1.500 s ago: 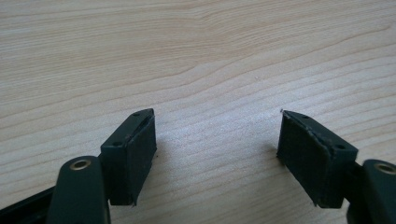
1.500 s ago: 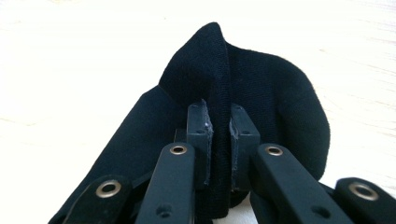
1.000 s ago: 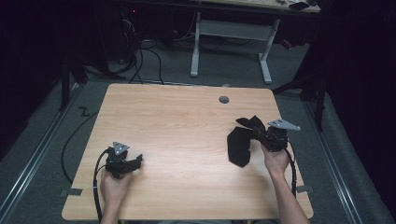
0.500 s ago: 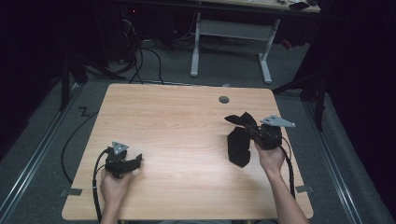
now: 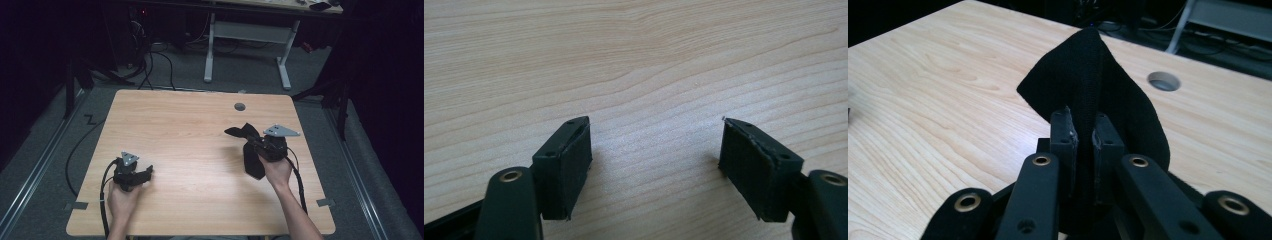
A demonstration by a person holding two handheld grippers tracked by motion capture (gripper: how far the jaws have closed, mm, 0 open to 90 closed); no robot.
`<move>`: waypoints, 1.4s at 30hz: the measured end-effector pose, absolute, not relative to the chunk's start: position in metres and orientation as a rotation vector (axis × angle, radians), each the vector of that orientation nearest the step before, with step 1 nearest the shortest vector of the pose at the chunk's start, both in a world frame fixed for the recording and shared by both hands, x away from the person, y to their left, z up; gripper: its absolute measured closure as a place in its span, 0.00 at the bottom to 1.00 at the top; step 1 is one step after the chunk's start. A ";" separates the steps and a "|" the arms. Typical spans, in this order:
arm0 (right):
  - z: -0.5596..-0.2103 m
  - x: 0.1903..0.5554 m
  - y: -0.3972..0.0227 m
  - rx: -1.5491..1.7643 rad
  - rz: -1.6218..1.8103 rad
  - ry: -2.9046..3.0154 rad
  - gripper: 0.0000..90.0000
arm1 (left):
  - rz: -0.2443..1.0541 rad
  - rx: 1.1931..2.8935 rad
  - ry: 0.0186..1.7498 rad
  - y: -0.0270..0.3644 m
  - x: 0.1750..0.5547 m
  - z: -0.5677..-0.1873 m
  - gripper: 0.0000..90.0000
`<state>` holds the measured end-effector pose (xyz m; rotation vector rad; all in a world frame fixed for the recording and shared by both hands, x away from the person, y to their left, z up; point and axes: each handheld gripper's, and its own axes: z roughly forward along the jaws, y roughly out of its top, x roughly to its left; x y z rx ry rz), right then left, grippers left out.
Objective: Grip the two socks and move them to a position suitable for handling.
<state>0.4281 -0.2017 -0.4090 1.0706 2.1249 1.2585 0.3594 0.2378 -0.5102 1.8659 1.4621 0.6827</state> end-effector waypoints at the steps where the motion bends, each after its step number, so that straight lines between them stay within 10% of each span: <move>1: -0.410 0.429 -0.199 1.072 1.269 2.130 0.93 | 0.683 1.865 1.463 0.238 0.359 -0.510 0.33; 42: -0.476 0.420 -0.129 1.036 1.150 2.354 0.91 | 0.685 1.879 1.445 0.235 0.359 -0.510 0.34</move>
